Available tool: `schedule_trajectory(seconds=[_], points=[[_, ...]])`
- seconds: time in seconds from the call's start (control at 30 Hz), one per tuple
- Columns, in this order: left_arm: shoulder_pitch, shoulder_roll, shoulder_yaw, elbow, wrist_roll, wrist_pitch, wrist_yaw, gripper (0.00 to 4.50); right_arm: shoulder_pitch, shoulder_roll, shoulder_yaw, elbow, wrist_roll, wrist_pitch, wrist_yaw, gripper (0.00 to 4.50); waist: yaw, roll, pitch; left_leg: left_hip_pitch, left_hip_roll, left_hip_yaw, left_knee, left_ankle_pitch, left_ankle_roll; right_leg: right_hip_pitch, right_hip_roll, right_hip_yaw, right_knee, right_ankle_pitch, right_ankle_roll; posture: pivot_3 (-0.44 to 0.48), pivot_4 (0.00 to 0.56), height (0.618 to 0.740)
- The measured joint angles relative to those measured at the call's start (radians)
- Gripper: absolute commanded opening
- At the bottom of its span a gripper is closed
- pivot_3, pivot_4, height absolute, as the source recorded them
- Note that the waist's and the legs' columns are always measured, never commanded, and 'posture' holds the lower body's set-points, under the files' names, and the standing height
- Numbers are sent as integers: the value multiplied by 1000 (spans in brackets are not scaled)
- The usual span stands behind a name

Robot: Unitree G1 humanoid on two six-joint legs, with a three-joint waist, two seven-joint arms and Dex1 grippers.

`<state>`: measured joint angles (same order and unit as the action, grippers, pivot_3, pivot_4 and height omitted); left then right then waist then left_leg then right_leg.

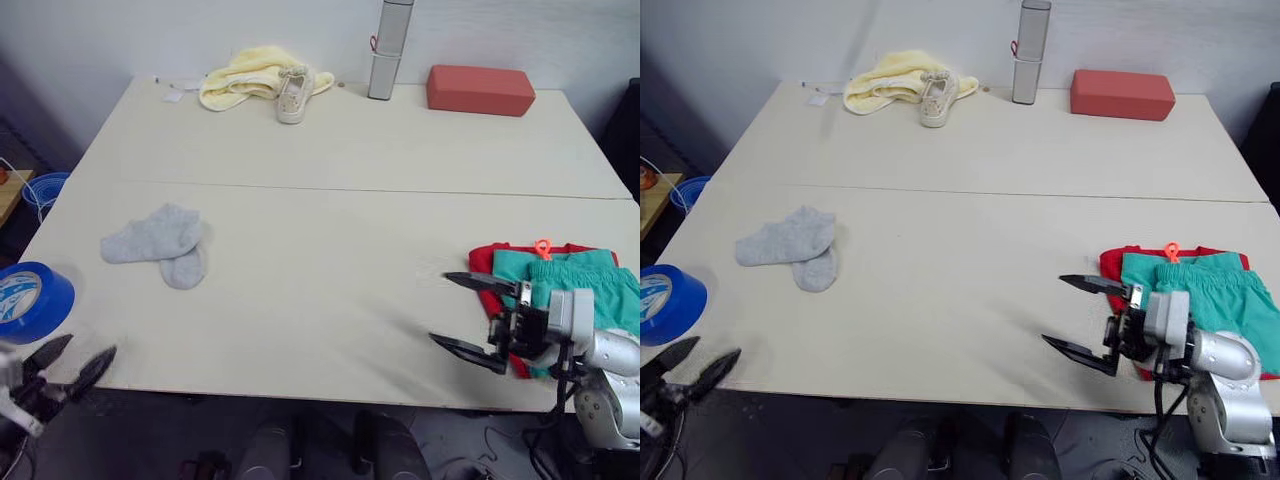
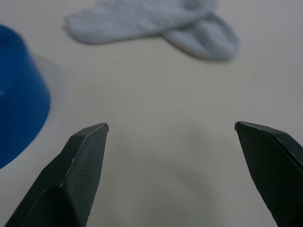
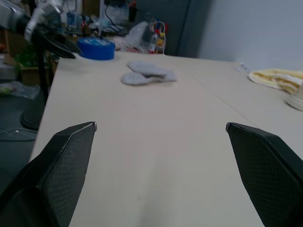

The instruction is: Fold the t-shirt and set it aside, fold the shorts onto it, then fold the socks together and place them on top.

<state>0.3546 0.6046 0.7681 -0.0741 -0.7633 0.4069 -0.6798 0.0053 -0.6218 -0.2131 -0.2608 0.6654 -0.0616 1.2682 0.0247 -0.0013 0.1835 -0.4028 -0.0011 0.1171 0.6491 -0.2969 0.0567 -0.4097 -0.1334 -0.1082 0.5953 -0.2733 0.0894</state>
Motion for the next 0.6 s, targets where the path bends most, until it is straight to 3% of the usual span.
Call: schedule_trajectory(seconds=[0.13,0.3,0.47,0.6], points=[[-168,103,16,-36,-265,409,289,4486,-50,8,37,-48,-9,5,-35,4500,-4,-3,-1,1,-1,0,0,4,-6,0,0,0,2,0,0,0,150,740],[-392,149,7,45,-441,686,546,4486,-87,17,70,-79,-18,24,-72,4500,-7,-4,-2,1,-1,1,0,5,-8,0,1,0,8,0,0,0,150,740],[-656,140,-59,229,-460,839,760,4486,-118,17,89,-93,-19,46,-103,4500,-3,-7,-3,1,-1,1,2,7,-9,0,2,0,12,0,0,0,150,740],[-800,115,-75,382,-431,864,842,4486,-123,17,89,-94,-19,61,-125,4500,-2,-9,-3,1,-1,2,2,7,-10,-1,3,-1,13,0,0,0,150,740]])
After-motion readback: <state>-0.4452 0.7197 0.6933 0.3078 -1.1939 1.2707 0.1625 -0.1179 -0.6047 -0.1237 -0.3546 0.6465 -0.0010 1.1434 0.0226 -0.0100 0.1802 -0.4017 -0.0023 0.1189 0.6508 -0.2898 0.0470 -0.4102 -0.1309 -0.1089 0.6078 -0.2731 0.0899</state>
